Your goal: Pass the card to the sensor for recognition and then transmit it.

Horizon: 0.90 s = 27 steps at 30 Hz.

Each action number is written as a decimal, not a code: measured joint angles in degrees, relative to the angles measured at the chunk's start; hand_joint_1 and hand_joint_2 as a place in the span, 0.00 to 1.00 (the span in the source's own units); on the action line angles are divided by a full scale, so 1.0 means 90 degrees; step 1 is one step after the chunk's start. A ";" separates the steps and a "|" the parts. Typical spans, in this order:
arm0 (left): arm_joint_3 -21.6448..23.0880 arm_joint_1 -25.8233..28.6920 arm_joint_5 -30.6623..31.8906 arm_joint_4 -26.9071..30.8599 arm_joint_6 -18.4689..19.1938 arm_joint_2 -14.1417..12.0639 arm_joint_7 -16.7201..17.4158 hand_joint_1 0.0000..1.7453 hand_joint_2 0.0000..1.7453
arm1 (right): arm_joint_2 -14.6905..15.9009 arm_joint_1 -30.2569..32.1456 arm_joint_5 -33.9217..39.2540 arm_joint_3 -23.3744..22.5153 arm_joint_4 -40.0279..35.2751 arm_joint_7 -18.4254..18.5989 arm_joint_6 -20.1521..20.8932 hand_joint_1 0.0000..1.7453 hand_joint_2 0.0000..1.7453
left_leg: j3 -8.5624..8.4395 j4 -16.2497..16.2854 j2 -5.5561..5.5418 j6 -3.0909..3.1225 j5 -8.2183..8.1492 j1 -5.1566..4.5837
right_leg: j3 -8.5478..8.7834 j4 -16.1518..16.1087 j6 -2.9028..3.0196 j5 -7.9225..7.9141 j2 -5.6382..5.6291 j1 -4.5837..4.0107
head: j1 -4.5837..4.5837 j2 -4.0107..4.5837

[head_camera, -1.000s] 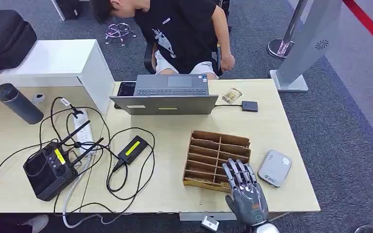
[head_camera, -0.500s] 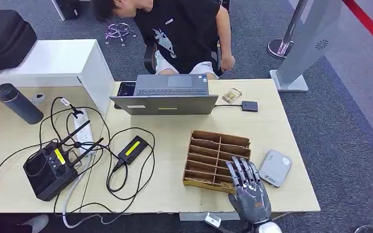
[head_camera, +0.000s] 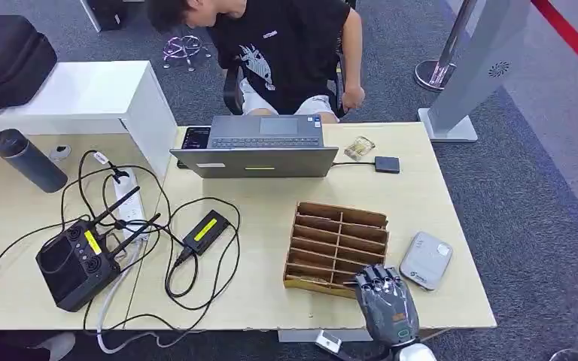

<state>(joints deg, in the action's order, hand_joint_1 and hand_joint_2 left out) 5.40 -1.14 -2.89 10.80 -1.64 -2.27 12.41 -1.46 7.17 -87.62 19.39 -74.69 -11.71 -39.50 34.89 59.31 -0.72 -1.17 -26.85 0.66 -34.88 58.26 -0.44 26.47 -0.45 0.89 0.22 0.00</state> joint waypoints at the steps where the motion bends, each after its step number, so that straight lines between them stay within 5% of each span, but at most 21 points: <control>1: 0.0000 0.0000 -0.0005 0.0000 0.0000 -0.0002 0.0000 0.00 1.00 | 0.0000 0.0000 -0.0014 0.0005 -0.0005 0.0017 0.0000 1.00 1.00 | 0.0000 0.0000 0.0000 0.0000 0.0000 0.0000 | 0.0000 0.0000 0.0000 0.0000 0.0000 0.0000 | 0.0000 0.0000; 6: 0.0000 0.0000 0.0007 0.0000 0.0000 -0.0002 0.0000 0.00 1.00 | 0.0095 -0.0040 -0.0214 0.0110 -0.0056 0.0627 -0.0010 1.00 1.00 | 0.0001 0.0000 0.0000 0.0002 -0.0001 -0.0001 | 0.0001 0.0000 0.0000 0.0000 0.0000 0.0001 | 0.0000 0.0000; 9: 0.0000 -0.0002 0.0039 0.0000 0.0005 -0.0002 0.0000 0.00 1.00 | 0.0447 -0.0210 -0.0223 0.0591 -0.0146 0.1506 -0.0017 1.00 1.00 | 0.0000 0.0001 0.0001 0.0002 -0.0001 -0.0002 | 0.0001 0.0000 -0.0001 0.0000 -0.0001 0.0002 | -0.0002 0.0000; 14: 0.0000 -0.0005 0.0095 0.0000 0.0012 -0.0015 0.0000 0.00 1.00 | 0.0969 -0.0448 -0.0223 0.1181 -0.0617 0.2057 -0.0019 1.00 1.00 | 0.0000 0.0002 0.0000 0.0003 -0.0002 -0.0004 | 0.0000 0.0000 -0.0001 0.0000 0.0000 0.0004 | 0.0000 0.0000; 18: 0.0000 -0.0005 0.0136 0.0000 0.0019 -0.0024 0.0000 0.00 1.00 | 0.1137 -0.0527 -0.0223 0.1212 -0.1290 0.1587 -0.0029 1.00 1.00 | -0.0001 0.0003 0.0000 0.0003 -0.0002 -0.0003 | 0.0000 0.0000 -0.0001 0.0000 0.0000 0.0004 | 0.0000 0.0000; 20: 0.0000 -0.0007 0.0153 0.0000 0.0029 -0.0027 0.0000 0.00 1.00 | 0.1095 -0.0468 -0.0223 0.1036 -0.1677 0.0970 -0.0032 1.00 1.00 | -0.0001 0.0003 -0.0001 0.0003 -0.0002 -0.0003 | 0.0000 0.0000 0.0000 0.0000 0.0000 0.0003 | 0.0000 0.0000; 24: 0.0000 -0.0007 0.0204 0.0000 0.0049 -0.0027 0.0002 0.00 1.00 | 0.0648 -0.0315 -0.0223 0.0539 -0.2500 -0.0164 -0.0044 1.00 1.00 | -0.0001 0.0001 0.0000 0.0003 -0.0002 -0.0001 | -0.0001 0.0002 0.0001 0.0001 -0.0002 0.0002 | 0.0000 0.0000; 27: 0.0000 -0.0018 0.0272 0.0000 0.0061 -0.0029 0.0005 0.00 1.00 | 0.0254 -0.0340 -0.0221 0.0425 -0.2937 -0.0304 -0.0056 1.00 1.00 | -0.0001 -0.0001 0.0002 0.0002 -0.0002 0.0000 | 0.0000 0.0002 0.0001 0.0002 -0.0004 0.0001 | 0.0000 0.0000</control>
<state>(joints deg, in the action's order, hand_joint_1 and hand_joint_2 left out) 5.40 -1.30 -0.44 10.80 -1.09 -2.54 12.46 0.83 4.10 -89.61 23.21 -101.11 -14.45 -40.00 34.88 59.30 -0.71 -1.15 -26.86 0.66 -34.88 58.28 -0.42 26.49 -0.48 0.90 0.22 0.00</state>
